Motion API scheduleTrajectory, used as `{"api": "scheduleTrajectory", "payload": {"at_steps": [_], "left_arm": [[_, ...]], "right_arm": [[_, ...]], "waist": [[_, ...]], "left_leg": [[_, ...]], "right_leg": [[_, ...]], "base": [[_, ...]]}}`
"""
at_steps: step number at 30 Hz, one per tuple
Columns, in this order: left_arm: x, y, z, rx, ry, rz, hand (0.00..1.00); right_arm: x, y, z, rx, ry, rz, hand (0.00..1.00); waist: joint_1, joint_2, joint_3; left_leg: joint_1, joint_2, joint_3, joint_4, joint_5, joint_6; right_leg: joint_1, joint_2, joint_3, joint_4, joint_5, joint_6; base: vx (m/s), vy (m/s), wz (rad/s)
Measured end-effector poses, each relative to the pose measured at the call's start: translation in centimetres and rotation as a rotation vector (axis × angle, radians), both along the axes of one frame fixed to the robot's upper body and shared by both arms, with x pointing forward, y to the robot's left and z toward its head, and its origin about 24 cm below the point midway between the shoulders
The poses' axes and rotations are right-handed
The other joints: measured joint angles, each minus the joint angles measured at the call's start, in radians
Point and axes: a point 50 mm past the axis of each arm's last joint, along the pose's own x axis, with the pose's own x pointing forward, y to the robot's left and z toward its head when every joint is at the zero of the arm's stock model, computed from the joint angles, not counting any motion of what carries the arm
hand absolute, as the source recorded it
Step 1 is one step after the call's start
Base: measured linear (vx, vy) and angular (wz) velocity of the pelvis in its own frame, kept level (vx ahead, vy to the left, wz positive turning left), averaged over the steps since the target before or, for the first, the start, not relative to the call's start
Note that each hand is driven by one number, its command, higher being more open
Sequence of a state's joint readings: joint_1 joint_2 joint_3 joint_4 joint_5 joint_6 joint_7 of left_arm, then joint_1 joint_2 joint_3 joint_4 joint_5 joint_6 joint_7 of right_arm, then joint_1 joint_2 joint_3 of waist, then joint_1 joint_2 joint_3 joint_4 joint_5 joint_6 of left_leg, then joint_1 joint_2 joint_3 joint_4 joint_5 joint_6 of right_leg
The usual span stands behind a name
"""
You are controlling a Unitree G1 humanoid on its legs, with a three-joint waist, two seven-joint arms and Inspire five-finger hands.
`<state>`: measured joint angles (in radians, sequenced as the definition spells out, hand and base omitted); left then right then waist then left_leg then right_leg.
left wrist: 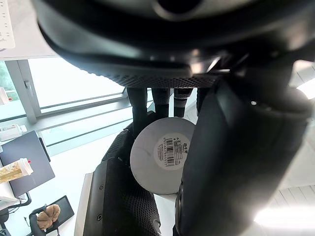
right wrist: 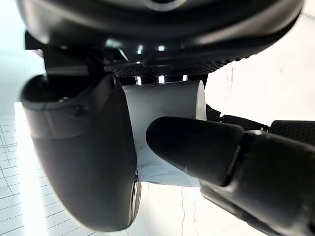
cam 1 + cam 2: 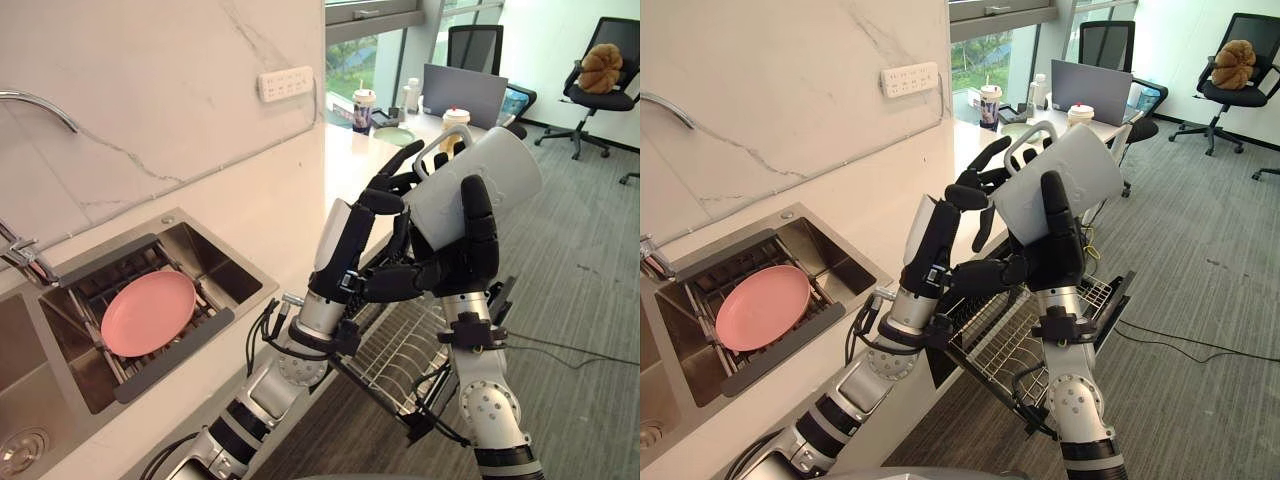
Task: Walk over to the sink, pick up the cup, carry it to the dishwasher, place the cup inside the dishwasher, then close the dishwasher door
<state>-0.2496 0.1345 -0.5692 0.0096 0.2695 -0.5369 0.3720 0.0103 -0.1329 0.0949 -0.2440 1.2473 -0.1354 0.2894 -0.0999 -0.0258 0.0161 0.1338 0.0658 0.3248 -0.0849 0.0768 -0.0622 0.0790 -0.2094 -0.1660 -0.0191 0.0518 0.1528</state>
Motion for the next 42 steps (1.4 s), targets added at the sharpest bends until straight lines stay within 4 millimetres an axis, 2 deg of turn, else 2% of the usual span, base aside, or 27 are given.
{"api": "scheduleTrajectory", "payload": {"at_steps": [7,12,13,14,16,17,19,20,22,28,31,32,33,37,38,40,42], "left_arm": [[-0.8,-0.9,-0.1,-0.001,-0.002,-0.065,1.00],[-1.1,-0.9,-0.9,-0.003,0.068,-0.100,1.00],[-1.3,-0.4,-2.2,0.009,0.139,-0.090,1.00],[-1.4,-0.2,-2.5,0.013,0.158,-0.084,1.00],[-1.8,1.7,-5.2,0.041,0.312,-0.051,1.00],[-1.9,2.2,-5.7,0.041,0.348,-0.044,1.00],[-2.4,3.5,-7.3,0.019,0.466,-0.034,1.00],[-2.5,3.7,-7.5,0.012,0.486,-0.037,1.00],[-3.0,4.2,-8.3,-0.016,0.547,-0.070,1.00],[-4.5,4.0,-10.5,-0.126,0.758,-0.171,1.00],[-5.3,4.1,-13.4,-0.173,0.955,-0.176,1.00],[-5.8,4.4,-15.1,-0.175,1.050,-0.146,1.00],[-6.4,5.0,-16.8,-0.175,1.141,-0.098,1.00],[-8.7,7.8,-20.9,-0.091,1.332,0.046,1.00],[-9.0,8.4,-21.4,-0.069,1.352,0.067,1.00],[-10.1,11.1,-23.2,-0.006,1.441,0.161,1.00],[-10.7,12.4,-23.9,0.009,1.485,0.214,1.00]], "right_arm": [[0.4,0.3,1.0,0.067,-0.053,-0.036,0.00],[0.4,-0.7,1.2,0.083,-0.047,-0.182,0.00],[0.2,-2.2,1.5,0.091,-0.061,-0.294,0.00],[0.1,-2.6,1.6,0.096,-0.064,-0.322,0.00],[-1.0,-6.6,2.0,0.130,-0.080,-0.567,0.00],[-1.4,-7.6,2.0,0.143,-0.080,-0.628,0.00],[-3.6,-11.4,1.4,0.172,-0.056,-0.854,0.00],[-4.2,-12.1,1.1,0.177,-0.045,-0.900,0.00],[-6.6,-14.1,-0.1,0.180,0.002,-1.045,0.00],[-9.3,-15.6,-2.6,0.165,0.122,-1.170,0.00],[-9.6,-15.6,-5.1,0.128,0.261,-1.140,0.00],[-9.6,-15.4,-6.3,0.112,0.329,-1.105,0.00],[-9.5,-15.1,-7.6,0.089,0.395,-1.069,0.00],[-9.3,-13.7,-11.3,-0.106,0.612,-0.964,0.00],[-9.2,-13.5,-11.9,-0.125,0.637,-0.942,0.00],[-8.6,-12.5,-13.8,-0.176,0.722,-0.856,0.00],[-8.1,-12.3,-14.4,-0.211,0.749,-0.820,0.00]], "waist": [[0.005,0.000,0.000],[0.005,0.001,0.000],[0.005,0.001,0.000],[0.005,0.001,0.000],[0.005,0.001,0.000],[0.004,0.001,0.000],[0.004,0.001,0.000],[0.002,0.001,0.000],[-0.003,0.003,0.000],[-0.023,-0.002,0.003],[-0.022,-0.002,0.003],[-0.022,-0.002,0.003],[-0.022,-0.002,0.004],[-0.013,0.001,0.010],[-0.011,0.001,0.010],[0.003,0.002,0.024],[0.007,0.003,0.032]], "left_leg": [[-0.001,0.000,-0.006,0.000,0.001,0.000],[-0.002,0.000,-0.006,-0.001,0.001,0.000],[-0.003,0.000,-0.007,-0.001,0.001,0.000],[-0.003,0.000,-0.007,-0.001,0.001,0.000],[-0.007,0.000,-0.009,-0.001,0.000,0.000],[-0.008,0.000,-0.009,-0.001,0.000,0.000],[-0.012,0.000,-0.011,-0.001,0.000,-0.001],[-0.013,0.000,-0.012,-0.001,0.000,-0.001],[-0.018,0.000,-0.013,-0.001,0.000,-0.001],[-0.023,0.001,-0.015,-0.002,-0.001,-0.002],[-0.032,0.001,-0.026,-0.005,-0.003,-0.005],[-0.036,0.002,-0.031,-0.005,-0.003,-0.006],[-0.042,0.003,-0.034,-0.005,-0.002,-0.007],[-0.055,0.003,-0.056,-0.002,0.002,-0.005],[-0.055,0.003,-0.059,-0.001,0.002,-0.005],[-0.054,0.001,-0.073,-0.001,0.003,-0.005],[-0.054,0.000,-0.080,-0.001,0.003,-0.005]], "right_leg": [[0.003,0.000,-0.004,-0.003,0.000,0.000],[0.003,0.000,-0.004,-0.005,0.000,0.000],[0.003,0.000,-0.005,-0.005,0.000,0.000],[0.003,0.000,-0.005,-0.006,0.000,0.000],[0.002,0.000,-0.008,-0.007,0.000,0.000],[0.001,0.000,-0.008,-0.008,0.000,0.000],[0.000,0.000,-0.012,-0.010,0.000,0.000],[0.000,0.000,-0.013,-0.011,0.000,0.000],[-0.002,0.000,-0.015,-0.014,0.000,0.000],[-0.004,-0.001,-0.020,-0.015,-0.002,0.000],[-0.006,-0.001,-0.034,-0.014,-0.006,0.000],[-0.007,-0.001,-0.039,-0.014,-0.009,0.002],[-0.011,0.000,-0.043,-0.015,-0.009,0.000],[-0.008,0.000,-0.064,-0.018,-0.009,0.000],[-0.005,0.000,-0.068,-0.020,-0.009,0.000],[0.010,-0.001,-0.086,-0.031,-0.008,0.000],[0.017,-0.001,-0.094,-0.033,-0.009,0.001]], "base": [[0.00,0.000,0.01],[0.00,0.000,0.00],[0.00,0.000,0.00],[0.00,0.000,0.00],[0.00,-0.001,0.02],[0.00,-0.003,0.03],[0.00,-0.002,0.03],[0.00,0.000,0.00],[0.00,0.000,0.00],[0.00,-0.003,0.02],[-0.02,-0.013,0.11],[-0.01,-0.014,0.12],[-0.01,-0.014,0.11],[0.01,-0.019,0.15],[0.02,-0.017,0.16],[0.02,-0.021,0.18],[0.00,-0.015,0.16]]}}
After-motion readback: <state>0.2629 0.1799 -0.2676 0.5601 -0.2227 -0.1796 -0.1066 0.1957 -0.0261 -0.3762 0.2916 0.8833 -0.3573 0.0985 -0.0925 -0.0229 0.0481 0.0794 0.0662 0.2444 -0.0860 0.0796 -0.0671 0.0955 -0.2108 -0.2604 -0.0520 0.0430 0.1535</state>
